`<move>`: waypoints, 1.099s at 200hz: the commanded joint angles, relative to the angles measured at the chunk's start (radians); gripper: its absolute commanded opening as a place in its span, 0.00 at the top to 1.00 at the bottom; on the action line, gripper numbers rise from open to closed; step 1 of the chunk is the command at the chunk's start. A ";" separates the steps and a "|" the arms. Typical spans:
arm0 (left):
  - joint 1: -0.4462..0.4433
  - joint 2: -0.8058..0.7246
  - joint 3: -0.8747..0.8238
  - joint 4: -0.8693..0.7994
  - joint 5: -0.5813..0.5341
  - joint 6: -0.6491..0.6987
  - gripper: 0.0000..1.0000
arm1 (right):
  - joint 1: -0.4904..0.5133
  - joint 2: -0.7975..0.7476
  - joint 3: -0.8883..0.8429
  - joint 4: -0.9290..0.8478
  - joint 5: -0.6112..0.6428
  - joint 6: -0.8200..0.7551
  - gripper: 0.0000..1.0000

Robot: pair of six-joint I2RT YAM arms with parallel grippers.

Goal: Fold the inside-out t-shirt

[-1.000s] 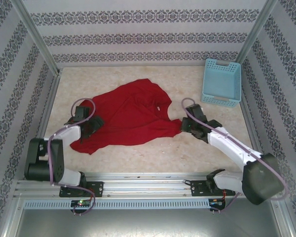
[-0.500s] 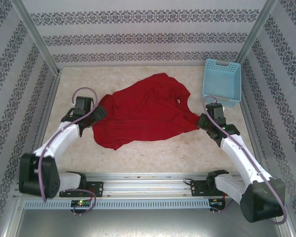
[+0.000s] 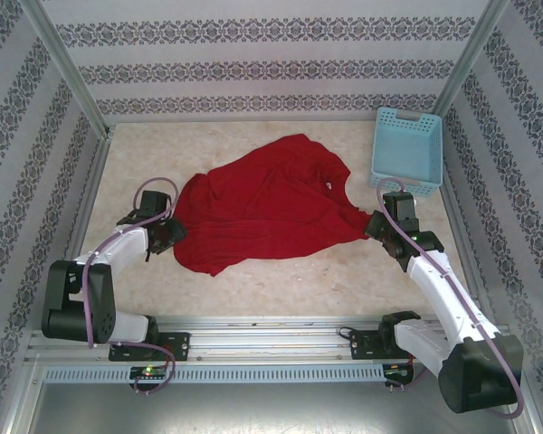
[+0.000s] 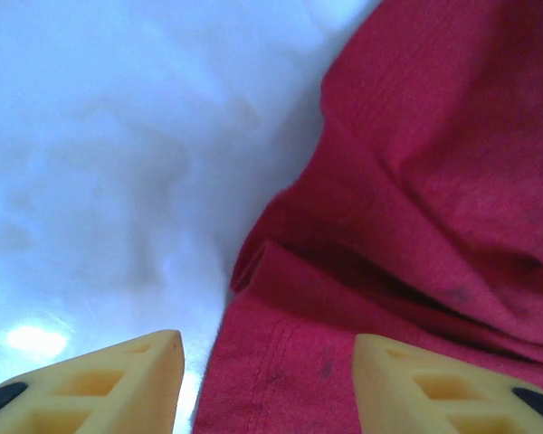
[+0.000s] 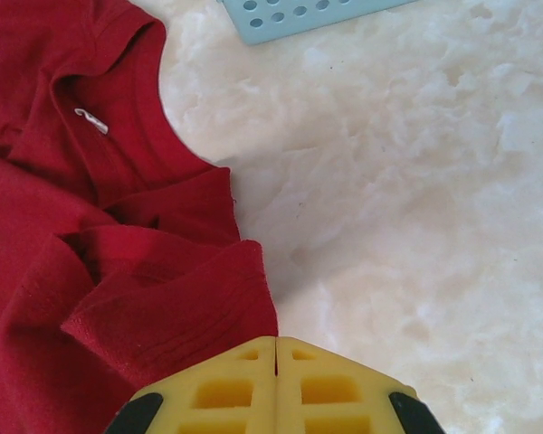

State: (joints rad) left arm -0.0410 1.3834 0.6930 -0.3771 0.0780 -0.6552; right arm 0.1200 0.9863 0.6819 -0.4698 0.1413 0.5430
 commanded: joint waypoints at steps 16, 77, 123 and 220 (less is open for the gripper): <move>-0.038 -0.037 -0.078 -0.027 -0.049 -0.017 0.47 | -0.007 0.002 -0.006 -0.009 -0.012 -0.013 1.00; -0.114 0.018 -0.063 0.004 -0.007 -0.014 0.60 | -0.007 0.010 0.006 -0.010 -0.022 -0.013 1.00; -0.135 0.037 -0.043 0.005 -0.046 -0.015 0.79 | -0.006 0.011 0.009 -0.007 -0.028 -0.031 1.00; 0.038 -0.490 0.314 -0.210 -0.188 0.089 1.00 | -0.011 -0.194 0.272 -0.062 -0.091 -0.153 1.00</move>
State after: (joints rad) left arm -0.0391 1.0199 0.9321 -0.4900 -0.0425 -0.6033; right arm 0.1196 0.8669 0.8906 -0.5247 0.0696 0.4389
